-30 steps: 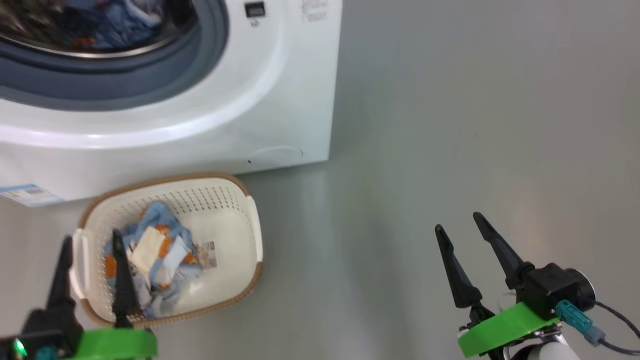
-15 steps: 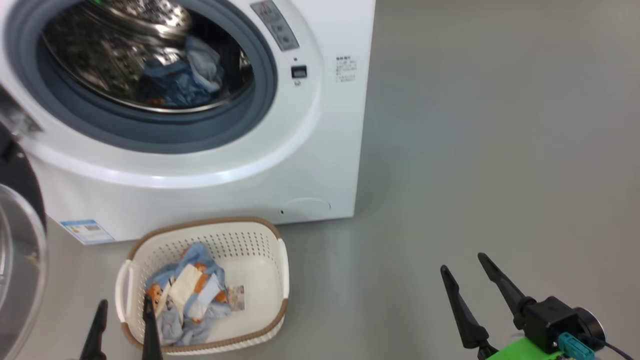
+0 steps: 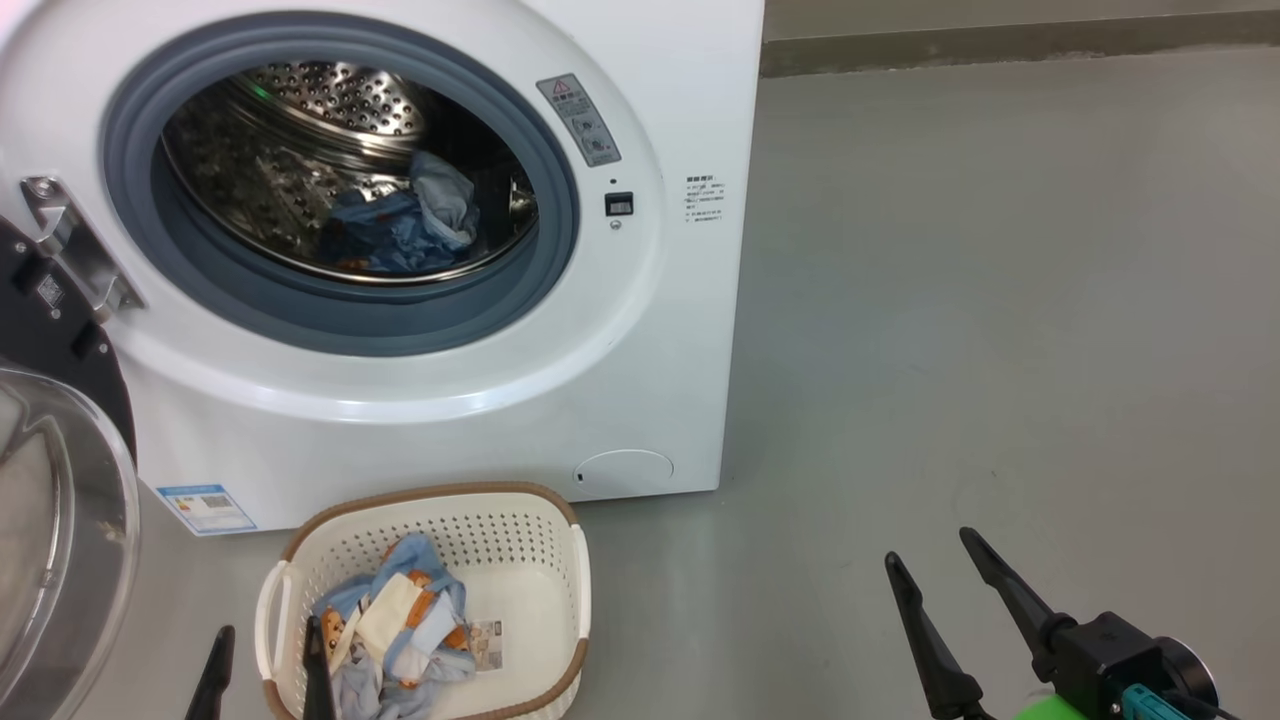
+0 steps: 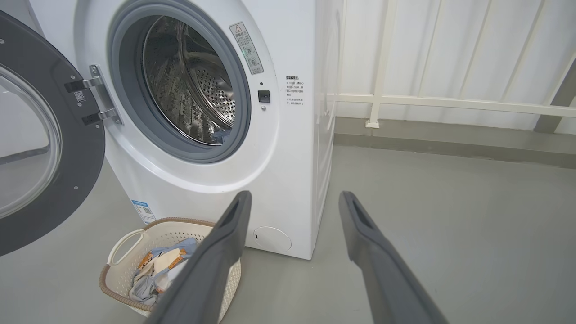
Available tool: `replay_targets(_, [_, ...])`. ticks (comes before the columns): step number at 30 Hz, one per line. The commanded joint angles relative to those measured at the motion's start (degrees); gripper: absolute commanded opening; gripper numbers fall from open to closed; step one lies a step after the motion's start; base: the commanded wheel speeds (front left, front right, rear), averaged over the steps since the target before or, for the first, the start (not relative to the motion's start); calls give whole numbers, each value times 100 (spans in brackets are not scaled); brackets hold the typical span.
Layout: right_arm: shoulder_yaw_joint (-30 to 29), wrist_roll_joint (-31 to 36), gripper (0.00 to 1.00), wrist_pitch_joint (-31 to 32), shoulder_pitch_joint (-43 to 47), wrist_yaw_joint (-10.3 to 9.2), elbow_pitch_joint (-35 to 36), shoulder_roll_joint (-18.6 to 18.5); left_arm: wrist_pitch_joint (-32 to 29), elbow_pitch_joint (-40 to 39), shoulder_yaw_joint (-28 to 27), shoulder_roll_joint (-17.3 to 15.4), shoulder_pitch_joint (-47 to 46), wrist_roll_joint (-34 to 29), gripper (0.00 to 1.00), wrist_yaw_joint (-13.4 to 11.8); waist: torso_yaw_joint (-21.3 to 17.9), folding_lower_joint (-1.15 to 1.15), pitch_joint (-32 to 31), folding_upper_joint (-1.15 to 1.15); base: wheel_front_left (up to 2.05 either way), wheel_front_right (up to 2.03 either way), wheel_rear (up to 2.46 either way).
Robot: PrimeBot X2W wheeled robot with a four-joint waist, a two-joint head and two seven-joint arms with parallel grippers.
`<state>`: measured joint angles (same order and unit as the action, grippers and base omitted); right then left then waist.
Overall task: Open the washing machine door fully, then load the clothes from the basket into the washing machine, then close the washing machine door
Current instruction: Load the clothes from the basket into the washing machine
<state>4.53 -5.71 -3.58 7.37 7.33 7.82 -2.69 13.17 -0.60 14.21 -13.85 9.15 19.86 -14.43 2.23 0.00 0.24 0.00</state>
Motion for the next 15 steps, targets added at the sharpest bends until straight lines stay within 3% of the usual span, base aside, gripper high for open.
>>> replay_targets(1, [121, -44, 100, -5, -38, 16, 186, -19, -6, -173, -194, -87, -127, 16, 100, -52, -6, 0, 3, 0, 0, 0, 0])
replay_targets(15, [148, -62, 100, -13, -51, 16, 162, -19, -9, -196, -186, -77, -176, 98, 100, -89, 19, 0, 21, 0, 0, 0, 0])
